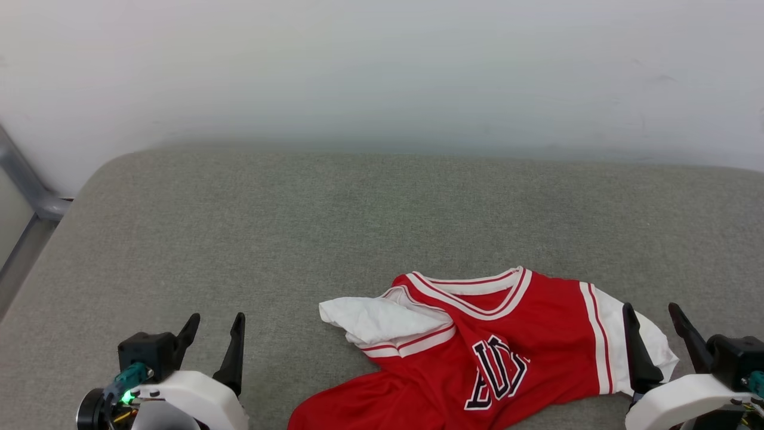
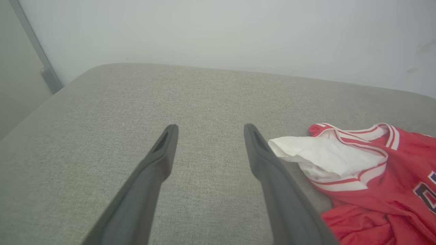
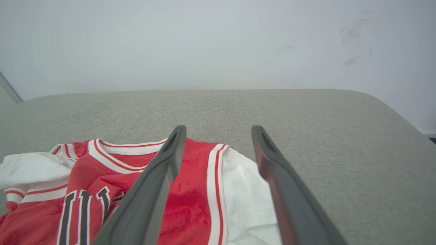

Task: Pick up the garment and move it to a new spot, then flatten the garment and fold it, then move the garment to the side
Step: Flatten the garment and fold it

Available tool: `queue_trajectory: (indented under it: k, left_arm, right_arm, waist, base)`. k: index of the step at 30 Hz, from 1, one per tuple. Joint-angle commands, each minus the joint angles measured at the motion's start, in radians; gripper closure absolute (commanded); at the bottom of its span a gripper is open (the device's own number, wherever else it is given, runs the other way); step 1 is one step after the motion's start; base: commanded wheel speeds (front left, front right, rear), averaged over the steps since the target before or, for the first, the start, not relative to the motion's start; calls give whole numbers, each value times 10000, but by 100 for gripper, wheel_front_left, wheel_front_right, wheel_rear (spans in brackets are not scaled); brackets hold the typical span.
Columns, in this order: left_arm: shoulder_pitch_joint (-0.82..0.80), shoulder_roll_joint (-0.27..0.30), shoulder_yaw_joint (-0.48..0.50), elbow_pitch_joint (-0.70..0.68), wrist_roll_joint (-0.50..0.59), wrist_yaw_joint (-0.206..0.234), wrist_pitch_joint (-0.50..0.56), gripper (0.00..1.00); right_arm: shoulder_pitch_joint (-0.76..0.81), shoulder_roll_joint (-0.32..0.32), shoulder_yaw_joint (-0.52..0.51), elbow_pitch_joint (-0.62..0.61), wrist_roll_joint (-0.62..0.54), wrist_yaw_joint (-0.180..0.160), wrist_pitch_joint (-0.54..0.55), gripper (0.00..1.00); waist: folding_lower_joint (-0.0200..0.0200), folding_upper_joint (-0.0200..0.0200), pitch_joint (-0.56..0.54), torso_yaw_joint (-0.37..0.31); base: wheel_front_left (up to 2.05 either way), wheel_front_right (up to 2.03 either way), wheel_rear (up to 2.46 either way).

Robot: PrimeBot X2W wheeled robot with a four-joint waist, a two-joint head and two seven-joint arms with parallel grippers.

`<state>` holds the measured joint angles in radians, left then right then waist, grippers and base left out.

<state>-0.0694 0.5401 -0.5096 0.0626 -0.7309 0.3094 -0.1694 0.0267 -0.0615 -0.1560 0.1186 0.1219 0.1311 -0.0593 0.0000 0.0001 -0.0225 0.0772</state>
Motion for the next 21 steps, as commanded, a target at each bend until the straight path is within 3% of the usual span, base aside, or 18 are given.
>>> queue_trajectory:
  k: [1, 5, 11, 21]
  left_arm:
    - [-310, 94, -88, 57, -60, -180, 227, 0]
    - [-963, 181, -363, 291, -291, -724, 1112, 0]
    - [-2391, 152, -849, 861, -931, -1530, 3292, 0]
    - [-4131, 42, -1568, 1558, -1466, -2318, 6030, 0]
  right_arm:
    - [234, 65, 178, -446, -41, -7, 116, 0]
    - [605, 114, 554, -1257, 121, -7, 439, 0]
    - [593, 115, 964, -1973, 479, -7, 818, 0]
    - [163, 118, 1037, -2265, 618, -7, 809, 0]
  waist:
    - [0, -1, 3, -119]
    - [0, -1, 146, -313]
    - [0, -1, 808, -721]
    - [0, -1, 2042, -1184]
  base:
    - [0, 0, 0]
    - [0, 0, 0]
    - [0, 0, 0]
    - [0, 0, 0]
